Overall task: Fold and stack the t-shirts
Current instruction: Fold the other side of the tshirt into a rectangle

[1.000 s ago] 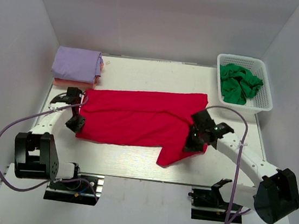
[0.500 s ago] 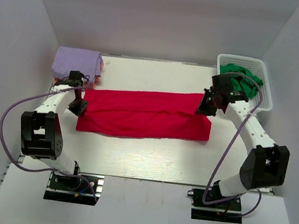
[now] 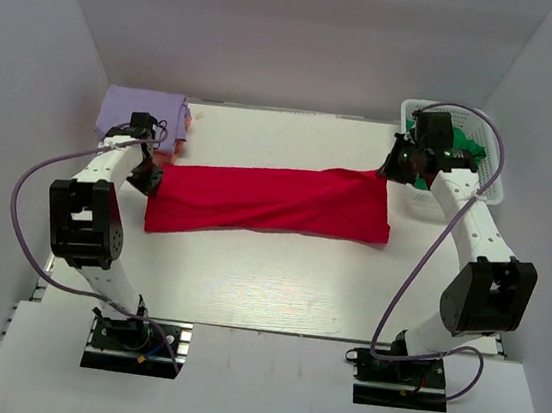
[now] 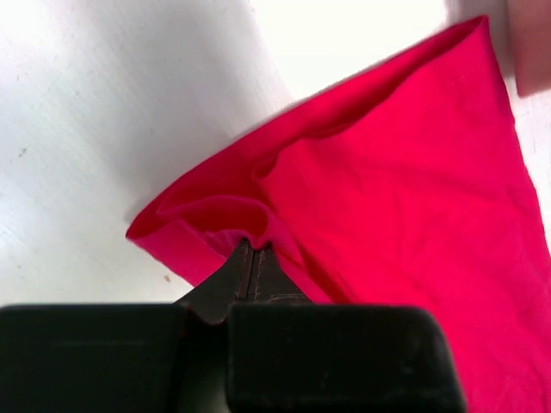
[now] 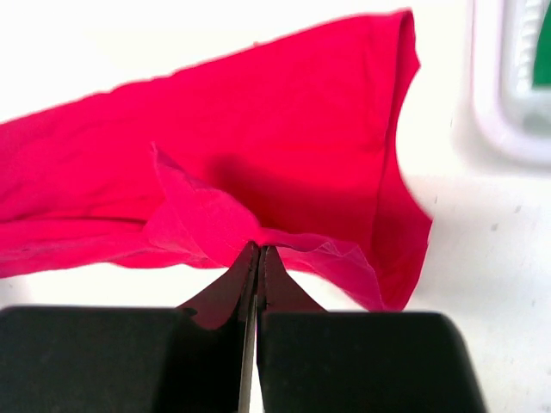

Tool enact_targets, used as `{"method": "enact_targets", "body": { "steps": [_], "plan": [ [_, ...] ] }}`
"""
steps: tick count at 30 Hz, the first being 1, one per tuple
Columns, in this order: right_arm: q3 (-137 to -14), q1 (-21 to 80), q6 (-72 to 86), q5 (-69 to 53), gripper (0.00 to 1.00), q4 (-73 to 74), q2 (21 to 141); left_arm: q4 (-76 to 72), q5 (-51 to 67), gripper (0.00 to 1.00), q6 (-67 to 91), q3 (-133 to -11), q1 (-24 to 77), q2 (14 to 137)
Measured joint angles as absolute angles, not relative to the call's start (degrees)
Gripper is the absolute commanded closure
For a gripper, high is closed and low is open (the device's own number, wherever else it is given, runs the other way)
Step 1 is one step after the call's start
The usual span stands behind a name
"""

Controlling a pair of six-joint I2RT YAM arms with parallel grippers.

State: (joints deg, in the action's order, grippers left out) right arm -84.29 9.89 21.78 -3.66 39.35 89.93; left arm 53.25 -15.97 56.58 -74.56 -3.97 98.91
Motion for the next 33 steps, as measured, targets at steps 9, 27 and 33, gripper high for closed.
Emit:
{"method": "enact_targets", "body": {
  "steps": [9,27,33],
  "plan": [
    [-86.61,7.92,18.02,-5.15,1.0,34.68,96.55,50.61,-15.75,1.0,55.33,-79.57,-4.23,103.39],
    [-97.62,7.29,11.51,-4.73,0.1,32.6,111.74,43.29,-15.18,0.0,52.01,-83.13,-3.46,107.48],
    [-86.02,10.72,12.73,-7.66,0.1,29.89,102.74,38.76,-8.84,0.0,46.46,-80.44,-2.37,100.05]
  ]
}}
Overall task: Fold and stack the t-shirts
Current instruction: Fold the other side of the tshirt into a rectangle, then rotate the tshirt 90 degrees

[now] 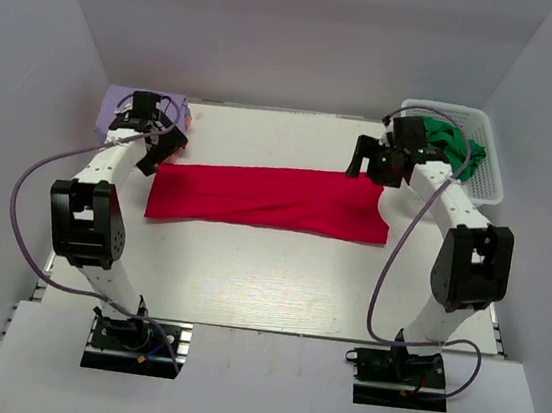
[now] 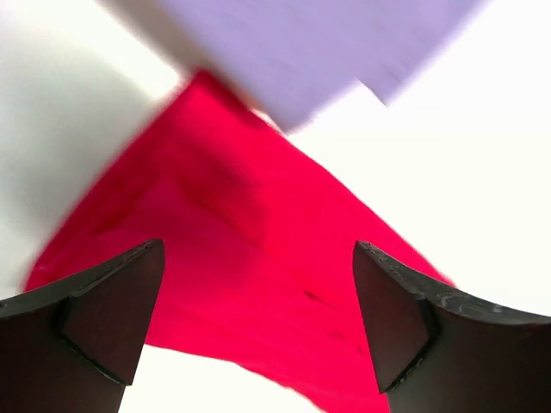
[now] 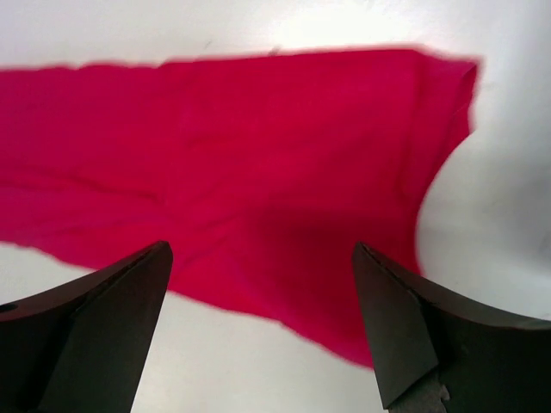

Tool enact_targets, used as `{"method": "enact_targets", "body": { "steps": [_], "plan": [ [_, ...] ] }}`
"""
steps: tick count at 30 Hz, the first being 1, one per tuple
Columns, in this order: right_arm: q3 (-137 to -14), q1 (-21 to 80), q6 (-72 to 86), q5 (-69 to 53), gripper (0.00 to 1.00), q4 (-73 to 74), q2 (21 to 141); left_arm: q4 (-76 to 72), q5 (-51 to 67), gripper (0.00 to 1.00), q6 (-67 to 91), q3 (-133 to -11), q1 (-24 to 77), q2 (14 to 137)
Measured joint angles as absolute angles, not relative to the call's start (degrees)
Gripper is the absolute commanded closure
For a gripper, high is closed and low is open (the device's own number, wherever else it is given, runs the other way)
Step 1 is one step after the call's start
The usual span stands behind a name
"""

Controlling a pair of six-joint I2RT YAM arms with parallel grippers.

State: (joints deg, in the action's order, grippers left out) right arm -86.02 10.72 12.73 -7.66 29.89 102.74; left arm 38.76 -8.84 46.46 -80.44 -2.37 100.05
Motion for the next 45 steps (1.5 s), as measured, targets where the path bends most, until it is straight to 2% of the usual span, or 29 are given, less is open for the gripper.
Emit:
{"method": "enact_targets", "body": {
  "steps": [7,11,16,21,24,27,30,36,40,45],
  "plan": [
    [-68.97,14.55,18.63,-9.37,0.1,26.83,93.62,35.77,-2.33,0.0,42.09,-80.18,4.03,105.23],
    [-64.4,14.24,21.76,-9.19,0.1,26.76,94.94,36.07,-2.02,0.0,40.8,-77.67,7.01,109.51],
    [-64.97,13.96,23.81,-9.15,0.1,26.02,100.51,37.06,-3.01,0.0,40.75,-74.96,7.75,110.02],
    [-77.95,13.78,23.16,-6.39,0.1,28.71,112.14,38.96,-1.83,0.0,40.18,-67.42,9.13,104.68],
    [-96.01,13.87,20.51,-4.36,0.1,31.2,124.25,41.8,3.92,0.0,38.19,-60.2,12.4,99.44],
    [-116.6,13.85,18.76,-8.1,0.1,31.11,137.58,46.22,12.86,0.0,37.15,-54.59,20.1,96.16],
    [-130.32,14.41,18.35,-15.05,0.1,29.65,146.41,52.62,21.17,0.0,35.73,-56.45,29.36,100.25],
    [-129.27,16.43,19.66,-22.44,0.1,17.58,148.59,61.28,32.97,0.0,29.21,-74.41,43.33,117.12],
    [-132.03,16.56,22.22,-25.41,0.1,12.99,151.52,62.76,36.25,0.0,25.82,-80.53,49.58,120.97],
    [-132.0,16.47,23.62,-27.29,0.1,9.56,152.29,62.26,36.4,0.0,23.51,-87.2,51.83,122.8]
  ]
}}
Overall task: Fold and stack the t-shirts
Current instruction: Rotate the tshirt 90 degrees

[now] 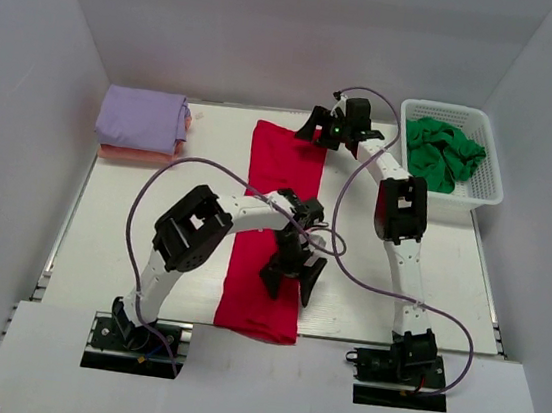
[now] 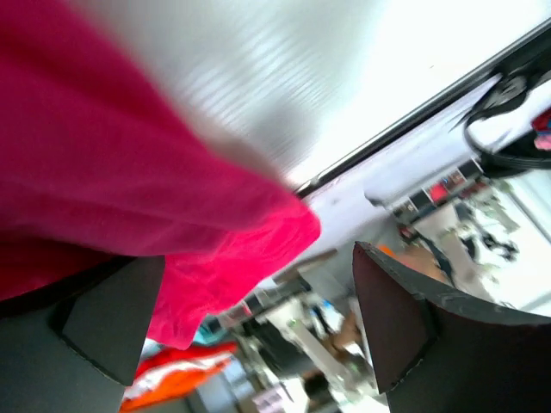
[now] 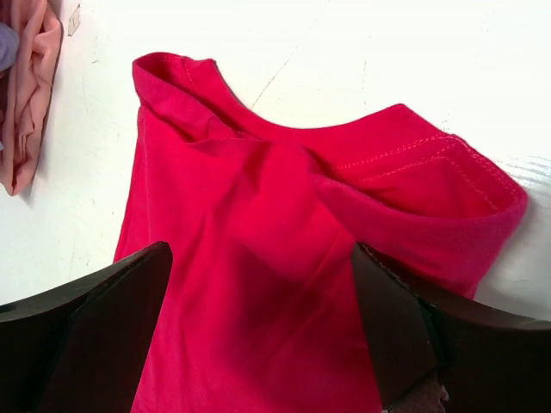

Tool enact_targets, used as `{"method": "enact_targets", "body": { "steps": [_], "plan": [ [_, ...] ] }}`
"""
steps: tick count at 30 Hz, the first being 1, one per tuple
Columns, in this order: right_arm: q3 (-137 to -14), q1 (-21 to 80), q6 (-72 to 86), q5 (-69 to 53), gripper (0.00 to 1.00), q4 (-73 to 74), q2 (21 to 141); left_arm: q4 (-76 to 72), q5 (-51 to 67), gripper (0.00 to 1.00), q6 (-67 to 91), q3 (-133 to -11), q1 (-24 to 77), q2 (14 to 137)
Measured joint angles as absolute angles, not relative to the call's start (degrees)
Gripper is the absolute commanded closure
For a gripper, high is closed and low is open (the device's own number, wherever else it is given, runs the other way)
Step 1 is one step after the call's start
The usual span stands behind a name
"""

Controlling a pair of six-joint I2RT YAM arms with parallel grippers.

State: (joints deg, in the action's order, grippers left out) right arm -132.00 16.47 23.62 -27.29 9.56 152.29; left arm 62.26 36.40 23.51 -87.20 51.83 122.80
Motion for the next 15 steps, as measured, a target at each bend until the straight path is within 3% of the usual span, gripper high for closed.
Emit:
{"method": "enact_targets", "body": {
  "steps": [5,9,15],
  "plan": [
    [-131.33,16.27,21.58,-27.57,0.1,9.37,151.72,62.59,31.48,0.0,21.98,-93.69,51.57,123.13],
    [-129.69,16.03,18.55,-26.22,0.1,11.94,148.53,63.59,25.98,0.0,22.35,-91.64,50.94,119.66],
    [-121.73,15.77,15.07,-20.01,0.1,18.9,134.26,68.14,7.27,0.0,29.26,-83.9,50.46,102.96]
  ]
}}
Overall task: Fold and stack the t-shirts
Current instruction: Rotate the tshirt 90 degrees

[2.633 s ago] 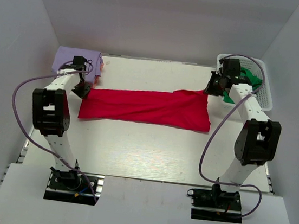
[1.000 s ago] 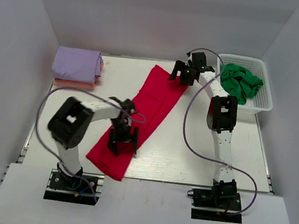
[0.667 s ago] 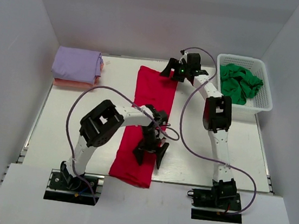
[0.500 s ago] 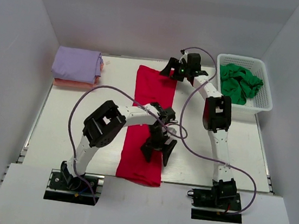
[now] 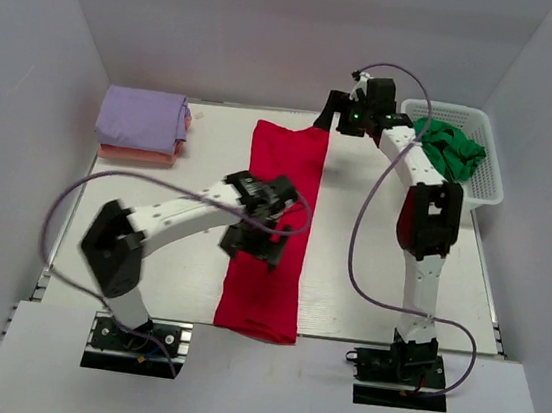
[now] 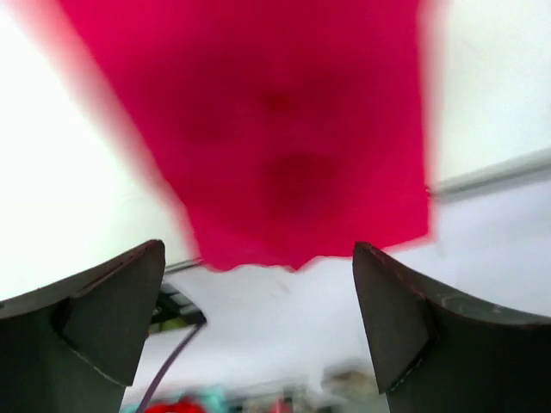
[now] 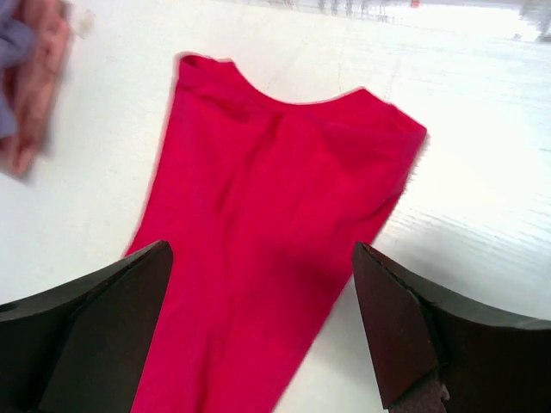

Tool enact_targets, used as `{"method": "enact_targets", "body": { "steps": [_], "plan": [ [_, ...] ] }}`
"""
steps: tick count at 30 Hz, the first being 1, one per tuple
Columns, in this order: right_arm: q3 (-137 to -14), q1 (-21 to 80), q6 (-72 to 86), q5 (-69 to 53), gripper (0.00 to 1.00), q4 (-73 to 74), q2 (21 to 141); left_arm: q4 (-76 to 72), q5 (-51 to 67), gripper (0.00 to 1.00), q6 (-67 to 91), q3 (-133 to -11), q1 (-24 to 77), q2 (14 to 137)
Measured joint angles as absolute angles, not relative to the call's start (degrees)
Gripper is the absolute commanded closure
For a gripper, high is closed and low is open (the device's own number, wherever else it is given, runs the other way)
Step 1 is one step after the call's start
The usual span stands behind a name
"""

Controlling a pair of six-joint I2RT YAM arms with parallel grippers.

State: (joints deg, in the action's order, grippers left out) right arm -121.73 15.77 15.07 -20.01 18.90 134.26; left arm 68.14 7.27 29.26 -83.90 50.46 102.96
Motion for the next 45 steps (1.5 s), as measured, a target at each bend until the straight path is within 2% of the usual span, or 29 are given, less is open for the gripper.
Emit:
{"method": "enact_targets", "body": {
  "steps": [4,8,13,19,25,31,33,36,40,45],
  "plan": [
    [-108.66,18.26,13.8,-14.57,0.1,21.43,119.57,73.06,-9.5,0.0,40.45,-72.12,48.34,86.67],
    [-95.55,28.84,14.87,-5.52,0.1,23.22,110.72,73.34,-15.51,0.0,48.05,-63.77,43.24,81.08],
    [-86.89,40.49,20.32,2.42,0.1,29.06,111.96,65.49,-17.89,0.0,52.29,-59.05,41.04,69.45],
    [-88.07,42.02,25.04,8.6,0.1,32.88,119.2,59.42,-19.92,0.0,53.58,-57.47,40.18,56.21],
    [-95.61,41.15,28.03,11.73,0.1,35.42,124.11,57.78,-19.0,0.0,53.87,-55.68,40.18,57.6],
    [-120.22,35.73,27.68,11.62,0.1,40.23,138.69,56.12,-16.64,0.0,52.03,-55.29,40.18,62.85],
    [-124.33,33.58,26.28,9.63,0.1,39.09,141.1,55.2,-15.77,0.0,50.78,-55.68,40.18,65.21],
    [-119.07,31.09,21.98,3.49,0.1,34.37,138.26,52.66,-13.61,0.0,48.56,-56.01,39.81,68.93],
    [-102.54,31.03,18.0,-5.19,0.1,29.21,125.99,47.88,-7.9,0.0,45.56,-55.81,39.59,71.99],
    [-90.8,32.71,17.61,-9.32,0.1,23.77,108.49,43.11,-1.43,0.0,42.65,-55.53,40.71,75.64]
  ]
}}
